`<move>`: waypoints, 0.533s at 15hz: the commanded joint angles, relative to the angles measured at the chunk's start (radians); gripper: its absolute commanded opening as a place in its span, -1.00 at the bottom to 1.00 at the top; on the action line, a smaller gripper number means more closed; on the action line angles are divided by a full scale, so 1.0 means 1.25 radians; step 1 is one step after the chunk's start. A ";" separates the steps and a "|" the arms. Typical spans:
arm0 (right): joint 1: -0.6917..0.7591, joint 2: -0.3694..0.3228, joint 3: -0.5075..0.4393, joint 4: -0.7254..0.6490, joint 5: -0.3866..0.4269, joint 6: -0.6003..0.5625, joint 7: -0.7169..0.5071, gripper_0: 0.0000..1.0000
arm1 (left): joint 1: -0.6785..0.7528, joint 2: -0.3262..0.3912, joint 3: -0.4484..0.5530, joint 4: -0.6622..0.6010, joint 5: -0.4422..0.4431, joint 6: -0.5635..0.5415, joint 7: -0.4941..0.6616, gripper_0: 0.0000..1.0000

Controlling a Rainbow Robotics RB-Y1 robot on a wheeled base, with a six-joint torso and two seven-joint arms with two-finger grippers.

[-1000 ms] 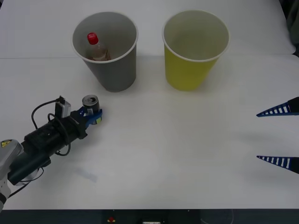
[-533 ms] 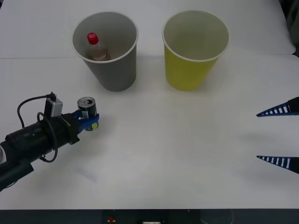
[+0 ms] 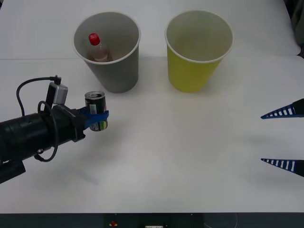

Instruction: Put the can into the green bin and the plastic bottle into the gray bin

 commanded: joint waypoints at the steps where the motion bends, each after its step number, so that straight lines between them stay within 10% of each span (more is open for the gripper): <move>1: 0.000 0.000 0.000 0.000 0.000 0.000 0.000 1.00 | -0.038 0.007 0.004 -0.119 -0.156 -0.091 0.229 -1.00; 8: 0.000 0.000 0.000 0.000 0.000 0.000 0.000 1.00 | -0.309 -0.082 0.044 -0.172 -0.268 -0.475 0.316 -1.00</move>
